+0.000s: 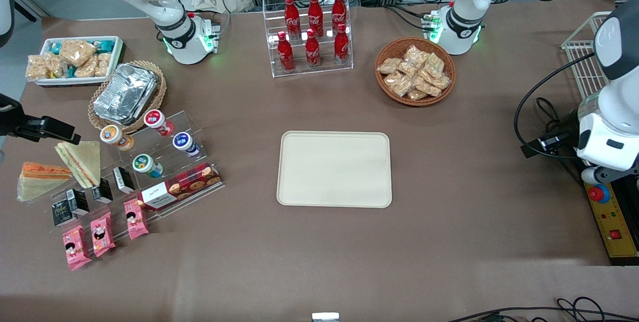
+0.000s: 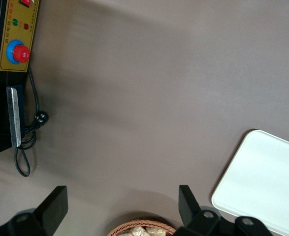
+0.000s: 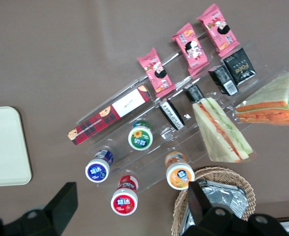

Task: Place sandwich on tray
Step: 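Move the right gripper over the wrapped triangular sandwich in the rack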

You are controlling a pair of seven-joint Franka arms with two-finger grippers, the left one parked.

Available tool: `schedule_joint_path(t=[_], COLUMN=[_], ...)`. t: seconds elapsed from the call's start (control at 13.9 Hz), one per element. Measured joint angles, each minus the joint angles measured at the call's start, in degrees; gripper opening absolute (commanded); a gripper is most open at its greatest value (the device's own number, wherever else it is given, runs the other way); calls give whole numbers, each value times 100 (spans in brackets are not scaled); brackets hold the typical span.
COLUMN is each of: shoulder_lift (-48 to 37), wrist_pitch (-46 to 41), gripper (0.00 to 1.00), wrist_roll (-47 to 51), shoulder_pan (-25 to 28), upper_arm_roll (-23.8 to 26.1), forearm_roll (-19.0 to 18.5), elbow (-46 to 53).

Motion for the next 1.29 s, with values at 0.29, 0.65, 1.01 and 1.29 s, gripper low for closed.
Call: schedule_joint_path(t=[0.29,0.65,1.01,1.29], shoulder_lift=[9,67,97,155], wrist_pitch=[-9,-8,62,293], gripper=[100,100,100,100], wrist_roll=[-8,-9,-2,25], shoulder_pan=[-21,-127,-131,-134], upper_arm_roll=[-362,-457,-462,-483], forearm_roll=[0,0,0,-58], elbow=[-21,-36,-27,-33])
